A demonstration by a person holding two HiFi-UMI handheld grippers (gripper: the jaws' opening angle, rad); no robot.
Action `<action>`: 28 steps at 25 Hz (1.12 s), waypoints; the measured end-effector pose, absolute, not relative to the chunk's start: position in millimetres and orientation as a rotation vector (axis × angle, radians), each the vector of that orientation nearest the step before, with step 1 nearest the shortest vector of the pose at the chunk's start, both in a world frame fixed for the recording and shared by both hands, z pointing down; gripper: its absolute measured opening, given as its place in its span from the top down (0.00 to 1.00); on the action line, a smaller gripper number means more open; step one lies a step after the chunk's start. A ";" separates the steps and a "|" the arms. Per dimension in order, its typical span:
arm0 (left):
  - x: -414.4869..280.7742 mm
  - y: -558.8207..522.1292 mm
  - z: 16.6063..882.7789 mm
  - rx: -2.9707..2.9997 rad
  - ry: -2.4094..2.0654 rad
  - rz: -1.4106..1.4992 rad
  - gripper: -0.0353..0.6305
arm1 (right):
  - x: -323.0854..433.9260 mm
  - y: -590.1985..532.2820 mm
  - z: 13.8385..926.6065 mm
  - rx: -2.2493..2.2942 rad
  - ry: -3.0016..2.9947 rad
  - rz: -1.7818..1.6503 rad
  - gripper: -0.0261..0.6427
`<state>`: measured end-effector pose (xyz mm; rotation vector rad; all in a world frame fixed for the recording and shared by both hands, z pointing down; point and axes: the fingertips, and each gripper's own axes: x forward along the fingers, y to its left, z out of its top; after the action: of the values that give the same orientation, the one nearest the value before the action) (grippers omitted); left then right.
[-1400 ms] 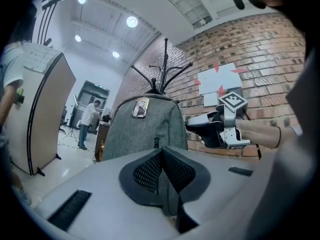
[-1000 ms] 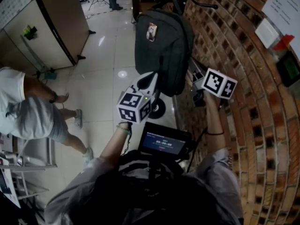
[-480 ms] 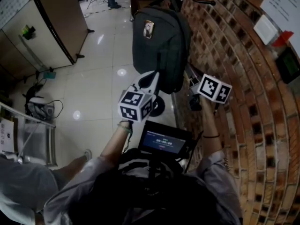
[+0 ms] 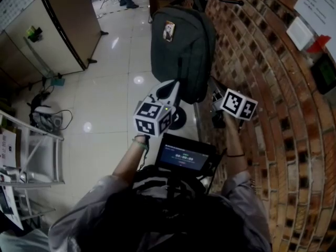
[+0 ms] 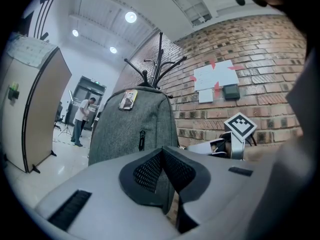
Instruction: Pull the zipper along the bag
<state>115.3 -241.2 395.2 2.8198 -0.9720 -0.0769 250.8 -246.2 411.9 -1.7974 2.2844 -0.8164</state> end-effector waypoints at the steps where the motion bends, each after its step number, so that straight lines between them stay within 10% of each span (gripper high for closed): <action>1: 114.6 -241.3 395.6 2.819 -0.974 -0.076 0.94 | 251.0 -245.7 417.2 -1.797 2.277 -0.829 0.95; 28: 94.9 -232.5 400.3 2.784 -1.032 -0.087 0.94 | 251.8 -242.5 436.0 -1.875 2.251 -0.835 0.93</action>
<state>94.9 -232.5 400.3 2.7844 -1.0317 -0.0865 251.8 -242.5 436.0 -1.8753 2.2510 -0.8352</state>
